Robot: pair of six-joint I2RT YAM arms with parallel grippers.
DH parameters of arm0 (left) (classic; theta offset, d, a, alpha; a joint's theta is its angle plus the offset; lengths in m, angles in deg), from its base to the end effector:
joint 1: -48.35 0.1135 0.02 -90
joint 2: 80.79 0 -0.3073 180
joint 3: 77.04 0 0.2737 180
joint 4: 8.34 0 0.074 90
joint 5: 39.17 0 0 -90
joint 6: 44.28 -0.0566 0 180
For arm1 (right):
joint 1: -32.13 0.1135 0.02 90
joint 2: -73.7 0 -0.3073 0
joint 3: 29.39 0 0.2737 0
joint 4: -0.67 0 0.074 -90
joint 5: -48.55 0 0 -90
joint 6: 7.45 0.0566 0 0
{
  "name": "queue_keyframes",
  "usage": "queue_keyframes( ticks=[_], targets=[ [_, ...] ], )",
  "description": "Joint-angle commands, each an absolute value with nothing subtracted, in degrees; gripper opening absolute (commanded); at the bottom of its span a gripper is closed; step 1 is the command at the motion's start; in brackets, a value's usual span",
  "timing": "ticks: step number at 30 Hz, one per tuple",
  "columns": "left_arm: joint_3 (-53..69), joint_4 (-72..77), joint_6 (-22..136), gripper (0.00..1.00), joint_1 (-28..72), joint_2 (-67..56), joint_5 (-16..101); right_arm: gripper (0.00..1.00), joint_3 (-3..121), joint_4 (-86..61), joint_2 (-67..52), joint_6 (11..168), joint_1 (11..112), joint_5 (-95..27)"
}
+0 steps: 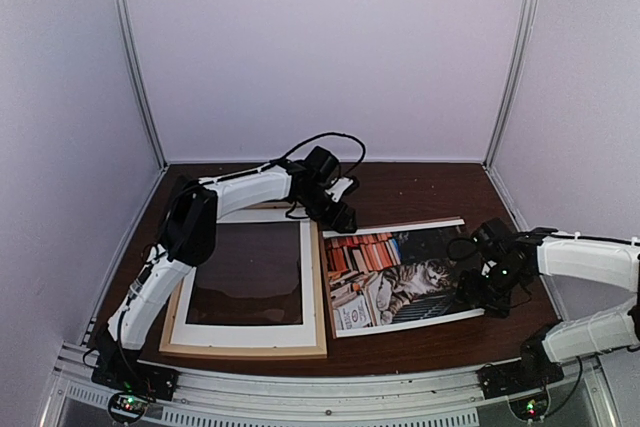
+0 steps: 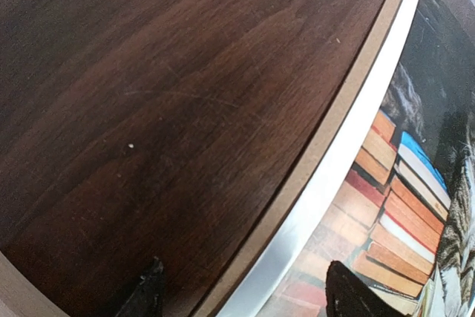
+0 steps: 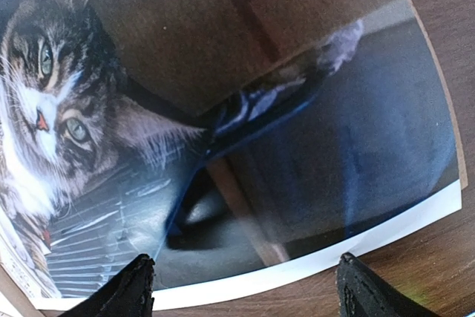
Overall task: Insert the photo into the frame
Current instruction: Rotate the photo at the center of the board.
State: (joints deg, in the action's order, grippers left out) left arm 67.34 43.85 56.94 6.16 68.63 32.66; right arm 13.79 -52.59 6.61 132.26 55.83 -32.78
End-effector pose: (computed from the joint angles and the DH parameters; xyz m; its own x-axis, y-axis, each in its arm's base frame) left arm 0.4522 -0.4337 0.1383 -0.7596 0.4390 -0.4799 0.6274 0.6892 -0.3625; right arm 0.1609 0.0799 0.1589 -0.9038 0.4268 -0.0315 0.4042 0.8756 0.2644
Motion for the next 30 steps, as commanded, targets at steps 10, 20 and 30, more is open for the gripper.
queue_keyframes(
  ticks=[10,20,30],
  targets=[
    [51.8,46.6,58.3,0.62,3.4,62.3,27.5,0.85,21.4,-43.9,-7.4,125.0,52.8,-36.6],
    [43.3,45.1,59.2,0.55,0.8,56.8,25.5,0.85,33.4,-44.8,-17.1,111.3,41.7,-35.1],
    [35.3,44.9,59.8,0.50,-5.2,51.9,21.1,0.85,49.6,-45.2,-33.8,104.7,40.7,-31.1]
  ],
)
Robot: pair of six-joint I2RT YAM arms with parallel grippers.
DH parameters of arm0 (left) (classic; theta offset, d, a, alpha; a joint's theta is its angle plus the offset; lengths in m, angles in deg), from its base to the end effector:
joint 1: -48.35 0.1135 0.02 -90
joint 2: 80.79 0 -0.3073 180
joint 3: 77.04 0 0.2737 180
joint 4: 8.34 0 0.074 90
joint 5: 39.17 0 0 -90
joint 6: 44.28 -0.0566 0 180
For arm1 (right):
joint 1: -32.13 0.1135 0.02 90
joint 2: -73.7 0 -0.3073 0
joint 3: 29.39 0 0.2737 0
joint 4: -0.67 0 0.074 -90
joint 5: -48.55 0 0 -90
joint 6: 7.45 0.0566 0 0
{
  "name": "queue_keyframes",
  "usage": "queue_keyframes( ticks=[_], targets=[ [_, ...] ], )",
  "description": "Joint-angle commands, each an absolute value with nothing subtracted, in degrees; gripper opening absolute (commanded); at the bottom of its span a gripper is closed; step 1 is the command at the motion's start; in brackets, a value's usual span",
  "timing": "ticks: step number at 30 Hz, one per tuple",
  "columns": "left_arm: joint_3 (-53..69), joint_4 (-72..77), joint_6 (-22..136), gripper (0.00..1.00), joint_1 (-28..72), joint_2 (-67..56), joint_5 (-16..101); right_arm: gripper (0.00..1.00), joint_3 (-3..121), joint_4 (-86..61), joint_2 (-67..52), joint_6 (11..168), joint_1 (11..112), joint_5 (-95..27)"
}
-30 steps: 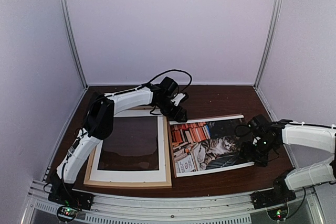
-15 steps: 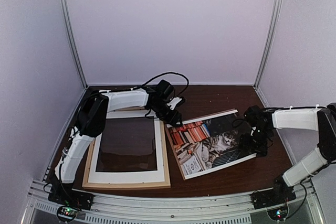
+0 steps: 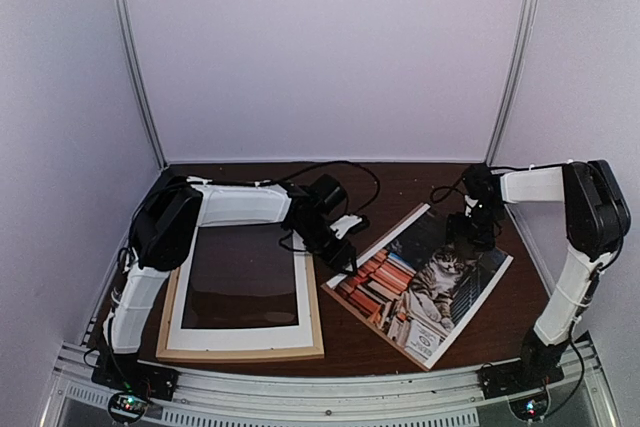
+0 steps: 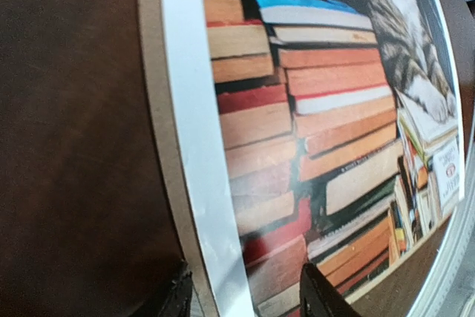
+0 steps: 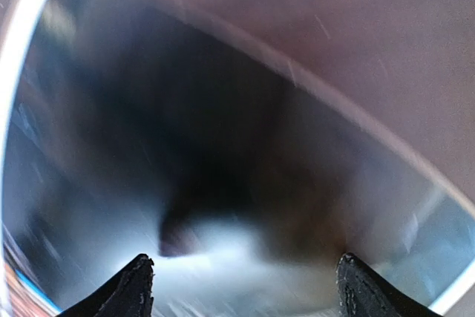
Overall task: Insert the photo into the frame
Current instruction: Rotate the photo at the center of the board, then pick up the photo from the backboard.
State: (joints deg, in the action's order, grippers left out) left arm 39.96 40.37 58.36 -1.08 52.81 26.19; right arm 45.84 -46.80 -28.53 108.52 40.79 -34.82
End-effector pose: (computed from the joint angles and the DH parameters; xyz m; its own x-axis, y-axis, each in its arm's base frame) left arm 0.3376 -0.4306 0.1439 -0.7525 0.5730 -0.3247 0.6549 0.5988 -0.4610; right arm 0.3587 0.0612 0.1641 -0.9352 0.2976 -0.1920 0.2552 0.9422 0.2173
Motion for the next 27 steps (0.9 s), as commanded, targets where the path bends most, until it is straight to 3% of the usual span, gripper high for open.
queue_keyframes(
  ticks=[1,7,12,22,27],
  targets=[
    [34.2,44.9,60.1,0.50,-5.7,51.2,21.0,0.85,51.1,-45.8,-34.9,104.3,40.6,-30.9],
    [29.8,45.3,59.6,0.49,-8.1,47.4,18.4,0.83,57.5,-47.7,-39.0,102.9,40.6,-25.4],
    [28.6,46.2,56.2,0.49,-8.4,44.1,16.9,0.85,57.6,-51.3,-33.5,101.8,39.2,-32.2],
    [37.9,45.2,54.6,0.69,-7.2,44.9,26.2,0.87,42.0,-50.5,-16.5,104.2,25.6,-38.1],
    [43.9,44.5,54.4,0.72,-6.9,48.4,29.0,0.87,35.7,-48.1,-12.7,104.9,19.2,-34.7]
  ],
)
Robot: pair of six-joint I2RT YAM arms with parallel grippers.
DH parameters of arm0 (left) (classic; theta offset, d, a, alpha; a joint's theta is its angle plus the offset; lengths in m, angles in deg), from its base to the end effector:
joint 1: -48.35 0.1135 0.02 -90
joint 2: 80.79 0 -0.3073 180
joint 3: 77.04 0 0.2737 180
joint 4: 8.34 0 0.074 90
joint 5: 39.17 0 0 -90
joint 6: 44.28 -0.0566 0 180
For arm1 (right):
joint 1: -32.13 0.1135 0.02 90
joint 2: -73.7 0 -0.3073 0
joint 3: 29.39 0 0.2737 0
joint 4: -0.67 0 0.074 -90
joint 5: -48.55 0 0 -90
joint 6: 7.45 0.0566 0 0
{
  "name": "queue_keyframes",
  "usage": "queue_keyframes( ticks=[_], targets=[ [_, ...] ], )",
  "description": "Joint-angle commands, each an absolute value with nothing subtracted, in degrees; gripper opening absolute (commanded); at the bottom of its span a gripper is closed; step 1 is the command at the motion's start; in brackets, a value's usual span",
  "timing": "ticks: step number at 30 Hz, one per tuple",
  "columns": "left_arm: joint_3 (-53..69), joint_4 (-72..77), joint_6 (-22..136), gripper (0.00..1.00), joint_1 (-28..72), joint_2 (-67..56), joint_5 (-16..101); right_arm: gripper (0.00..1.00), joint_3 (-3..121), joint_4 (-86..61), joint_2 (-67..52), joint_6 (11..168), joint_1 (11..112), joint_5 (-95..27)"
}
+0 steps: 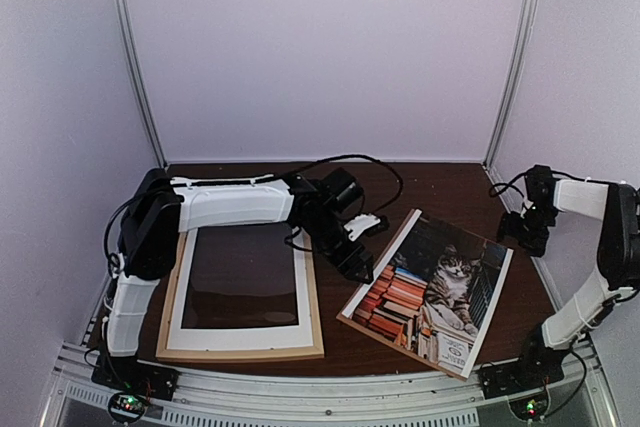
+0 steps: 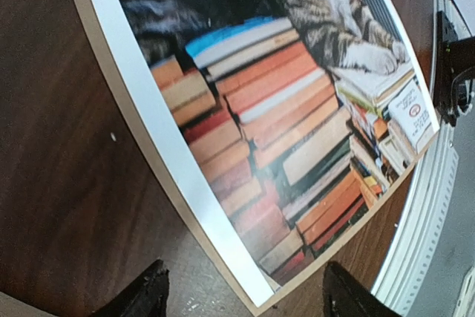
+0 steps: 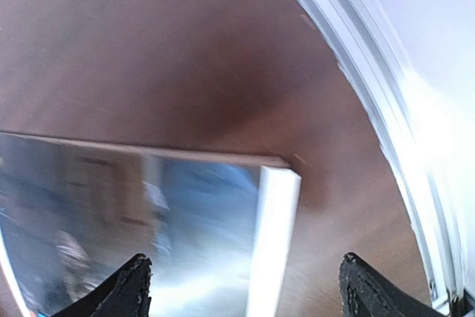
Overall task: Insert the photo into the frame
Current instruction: Pick up the photo from the backboard.
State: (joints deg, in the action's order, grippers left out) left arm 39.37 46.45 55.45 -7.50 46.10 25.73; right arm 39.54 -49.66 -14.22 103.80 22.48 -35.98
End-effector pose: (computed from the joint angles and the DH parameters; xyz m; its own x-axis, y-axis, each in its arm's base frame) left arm 0.2754 -0.4488 0.1957 -0.6460 0.6798 -0.3472 0.7507 0.4833 -0.4505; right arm 0.3101 -0.0473 0.2096 -0.8112 0.5039 -0.2968 0.4589 0.8631 0.2111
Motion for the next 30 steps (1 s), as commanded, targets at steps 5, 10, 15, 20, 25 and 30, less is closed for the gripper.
queue_keyframes(
  ticks=[5,10,15,20,25,30],
  targets=[
    [46.7,42.8,54.6,0.70,-7.1,51.3,26.9,0.83,34.9,-44.7,-14.9,105.6,14.5,-29.1],
    [45.9,40.3,55.8,0.66,-7.4,52.9,25.4,0.80,36.3,-41.6,-18.4,106.4,12.6,-25.8],
    [46.2,40.0,56.5,0.61,-8.2,54.9,24.3,0.76,37.2,-38.9,-22.1,107.2,11.4,-22.4],
    [45.8,39.4,57.3,0.56,-8.4,55.5,23.4,0.73,37.6,-37.6,-23.9,107.6,11.4,-21.0],
    [44.4,39.3,57.4,0.54,-8.5,56.0,23.6,0.66,37.6,-36.7,-25.0,107.5,11.3,-18.7],
    [43.7,39.3,57.4,0.54,-8.5,56.1,24.2,0.54,36.1,-36.2,-24.6,107.3,11.3,-16.3]
  ],
)
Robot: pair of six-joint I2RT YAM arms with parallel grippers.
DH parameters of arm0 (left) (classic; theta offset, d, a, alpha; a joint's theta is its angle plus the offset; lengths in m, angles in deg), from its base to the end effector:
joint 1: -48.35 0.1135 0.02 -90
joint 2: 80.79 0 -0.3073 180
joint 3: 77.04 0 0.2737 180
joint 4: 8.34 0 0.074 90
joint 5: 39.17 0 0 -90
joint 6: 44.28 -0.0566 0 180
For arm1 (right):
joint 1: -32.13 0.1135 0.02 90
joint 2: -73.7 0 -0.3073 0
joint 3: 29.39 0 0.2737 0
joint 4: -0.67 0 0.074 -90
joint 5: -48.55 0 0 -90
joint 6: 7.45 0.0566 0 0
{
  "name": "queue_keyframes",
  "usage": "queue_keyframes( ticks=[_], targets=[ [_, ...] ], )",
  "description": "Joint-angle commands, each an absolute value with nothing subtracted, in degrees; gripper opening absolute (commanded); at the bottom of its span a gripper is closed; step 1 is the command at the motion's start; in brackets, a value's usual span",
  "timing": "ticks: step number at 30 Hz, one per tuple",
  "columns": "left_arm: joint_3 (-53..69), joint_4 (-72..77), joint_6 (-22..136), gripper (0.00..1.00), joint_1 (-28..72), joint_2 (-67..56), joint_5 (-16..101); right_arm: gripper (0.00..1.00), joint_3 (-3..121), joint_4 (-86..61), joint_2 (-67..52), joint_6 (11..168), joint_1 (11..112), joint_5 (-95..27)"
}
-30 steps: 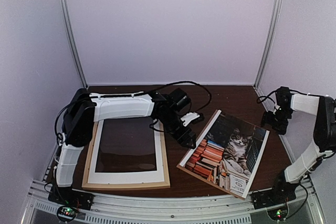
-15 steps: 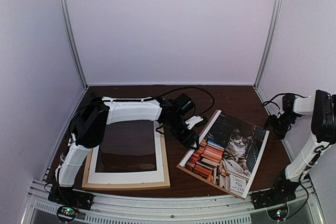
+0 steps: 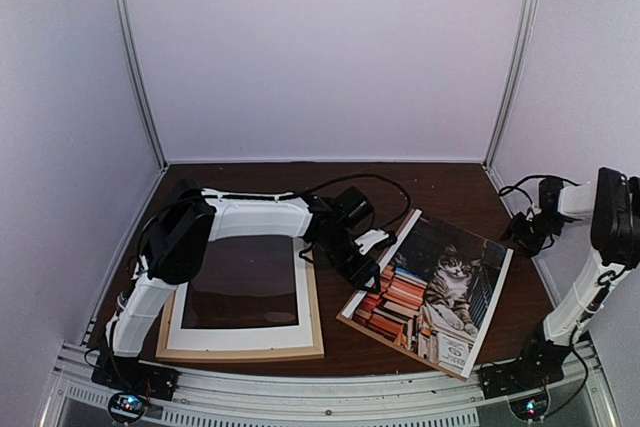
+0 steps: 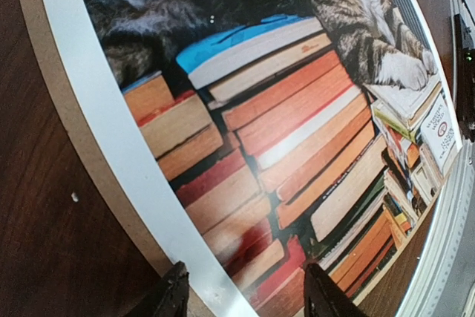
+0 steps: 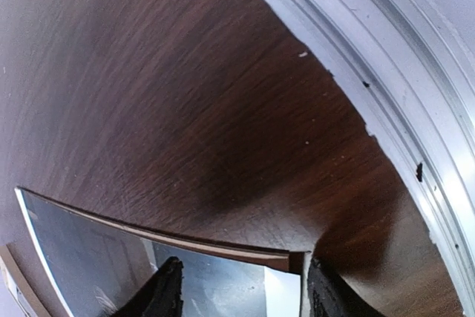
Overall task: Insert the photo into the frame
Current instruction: Pick up the photo from the backboard.
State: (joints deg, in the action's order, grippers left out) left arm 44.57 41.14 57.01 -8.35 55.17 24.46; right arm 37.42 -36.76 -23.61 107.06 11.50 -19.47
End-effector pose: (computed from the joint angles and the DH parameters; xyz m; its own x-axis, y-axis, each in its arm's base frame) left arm 0.2870 -0.4827 0.1474 -0.6509 0.6714 -0.3545 0.7433 0.4687 -0.4773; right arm 0.3280 -0.1008 0.1622 -0.7082 0.6777 -0.1980 0.5373 0.6993 0.4715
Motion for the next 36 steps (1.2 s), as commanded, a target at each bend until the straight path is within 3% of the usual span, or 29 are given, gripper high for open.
queue_keyframes(
  ticks=[1,14,28,36],
  targets=[
    [43.6,39.3,57.6,0.54,-8.5,56.2,24.3,0.53,35.8,-36.2,-24.2,107.2,11.3,-16.1],
    [42.8,39.7,58.3,0.54,-8.5,56.2,24.1,0.35,32.5,-35.6,-20.6,106.5,11.4,-17.1],
    [40.8,39.7,58.5,0.54,-8.5,55.5,24.2,0.08,32.1,-34.6,-19.6,106.3,11.3,-17.2],
    [40.5,39.9,58.5,0.54,-8.5,55.5,24.3,0.00,32.7,-36.3,-17.4,106.0,11.4,-17.1]
  ],
)
